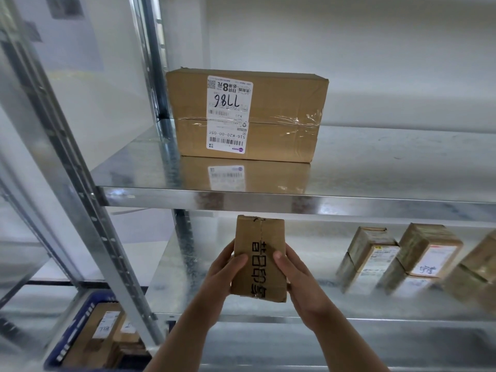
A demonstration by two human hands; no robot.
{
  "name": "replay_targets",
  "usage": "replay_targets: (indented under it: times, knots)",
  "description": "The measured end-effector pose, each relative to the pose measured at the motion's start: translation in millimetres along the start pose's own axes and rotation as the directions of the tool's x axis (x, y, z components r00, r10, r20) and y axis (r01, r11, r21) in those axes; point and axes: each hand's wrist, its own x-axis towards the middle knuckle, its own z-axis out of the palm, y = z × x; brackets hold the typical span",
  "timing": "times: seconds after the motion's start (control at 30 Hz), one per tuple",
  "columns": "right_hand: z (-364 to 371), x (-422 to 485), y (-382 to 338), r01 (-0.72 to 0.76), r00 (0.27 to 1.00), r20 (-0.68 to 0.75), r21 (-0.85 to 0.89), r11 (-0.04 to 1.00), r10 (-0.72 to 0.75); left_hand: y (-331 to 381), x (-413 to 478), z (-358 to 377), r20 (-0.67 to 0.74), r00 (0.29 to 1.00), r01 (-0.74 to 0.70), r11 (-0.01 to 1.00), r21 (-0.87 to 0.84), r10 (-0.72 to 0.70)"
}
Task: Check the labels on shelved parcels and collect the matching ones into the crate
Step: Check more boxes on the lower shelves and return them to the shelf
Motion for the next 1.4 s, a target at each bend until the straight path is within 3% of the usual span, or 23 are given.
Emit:
replay_targets:
  times: [0.1,0.23,0.37,0.53,0.63,0.8,1.03,1.2,1.3,1.4]
  knots:
    - [-8.6,-1.8,0.6,-0.051,0.999,0.012,-0.024,0.998,0.051,2.1,2.9,-9.6,-0.029,0.994,0.111,0.993,0.031,-0.110]
    - [-18.0,-1.6,5.9,-0.202,0.976,0.098,0.080,0.976,0.194,5.0,6.3,-21.7,-0.039,0.968,0.251,0.966,0.067,-0.249]
    - [-17.3,-0.4,9.7,-0.198,0.978,0.092,0.155,0.968,0.186,3.3,1.4,-18.8,-0.046,0.971,0.235,0.972,-0.016,-0.235]
    - [-11.8,2.4,10.2,-0.127,0.992,0.031,0.171,0.977,0.124,0.9,-3.8,-4.6,-0.003,0.983,0.182,0.983,0.008,-0.182]
    - [-15.4,3.7,12.2,-0.147,0.987,0.078,0.146,0.978,0.137,4.2,-6.4,0.5,0.032,0.983,0.178,0.984,0.009,-0.179]
    - [-12.5,4.3,11.6,-0.099,0.991,0.104,0.120,0.988,0.087,5.7,-5.1,5.6,-0.048,0.990,0.140,0.982,0.125,-0.135]
    - [-4.2,7.6,7.7,-0.020,0.997,0.082,0.193,0.981,0.004,13.7,-4.2,11.8,-0.092,0.995,0.041,0.995,0.095,-0.032]
    - [-9.4,8.8,8.0,-0.137,0.991,0.046,0.343,0.929,0.129,9.5,-0.8,5.7,-0.127,0.992,0.026,1.000,0.009,-0.024]
    - [-8.9,8.9,7.3,-0.198,0.976,-0.023,0.329,0.923,0.218,11.5,1.2,5.2,-0.205,0.978,-0.027,0.999,0.037,0.034]
    - [-7.8,10.2,7.4,-0.163,0.984,-0.033,0.257,0.953,0.177,12.2,1.7,2.9,-0.229,0.973,-0.009,0.994,0.106,0.033]
